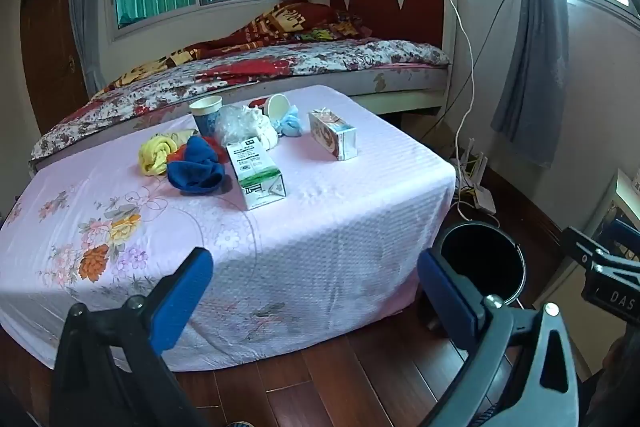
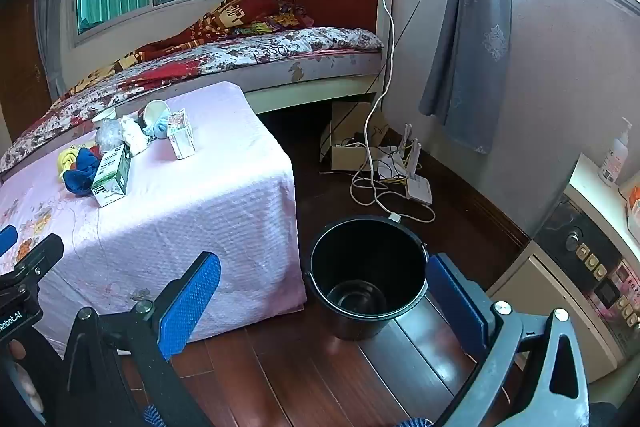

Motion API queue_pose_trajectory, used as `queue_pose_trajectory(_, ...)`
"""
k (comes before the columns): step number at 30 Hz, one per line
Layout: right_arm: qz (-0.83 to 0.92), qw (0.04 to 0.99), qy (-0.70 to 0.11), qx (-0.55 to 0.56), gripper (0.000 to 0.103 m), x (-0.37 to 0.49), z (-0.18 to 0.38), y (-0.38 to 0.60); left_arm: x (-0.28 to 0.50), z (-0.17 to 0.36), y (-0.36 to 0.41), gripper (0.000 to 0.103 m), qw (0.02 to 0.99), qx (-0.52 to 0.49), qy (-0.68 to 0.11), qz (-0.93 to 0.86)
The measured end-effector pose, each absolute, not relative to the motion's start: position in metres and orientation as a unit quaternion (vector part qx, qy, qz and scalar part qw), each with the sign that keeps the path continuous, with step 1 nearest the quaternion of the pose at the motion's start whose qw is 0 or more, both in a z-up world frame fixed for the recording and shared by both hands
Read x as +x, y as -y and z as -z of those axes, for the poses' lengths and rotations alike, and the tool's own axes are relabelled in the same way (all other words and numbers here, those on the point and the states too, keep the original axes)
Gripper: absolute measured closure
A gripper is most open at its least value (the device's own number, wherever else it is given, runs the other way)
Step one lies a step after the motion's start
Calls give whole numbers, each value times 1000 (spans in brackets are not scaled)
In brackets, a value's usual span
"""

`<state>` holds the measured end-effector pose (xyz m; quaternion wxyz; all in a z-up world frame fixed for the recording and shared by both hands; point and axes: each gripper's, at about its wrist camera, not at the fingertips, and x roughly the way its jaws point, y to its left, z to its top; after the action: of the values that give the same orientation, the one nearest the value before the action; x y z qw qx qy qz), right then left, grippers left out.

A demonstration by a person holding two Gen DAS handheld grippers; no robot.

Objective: Collect trash

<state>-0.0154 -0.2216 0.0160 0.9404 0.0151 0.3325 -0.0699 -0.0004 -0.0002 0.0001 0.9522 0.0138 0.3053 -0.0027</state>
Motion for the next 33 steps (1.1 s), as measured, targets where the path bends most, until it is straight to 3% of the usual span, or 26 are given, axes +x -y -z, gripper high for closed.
queue_pose_trajectory(33,70,940,-333,17,0,-15,-16,220,-1,-1,7,1,952,24,-304,6)
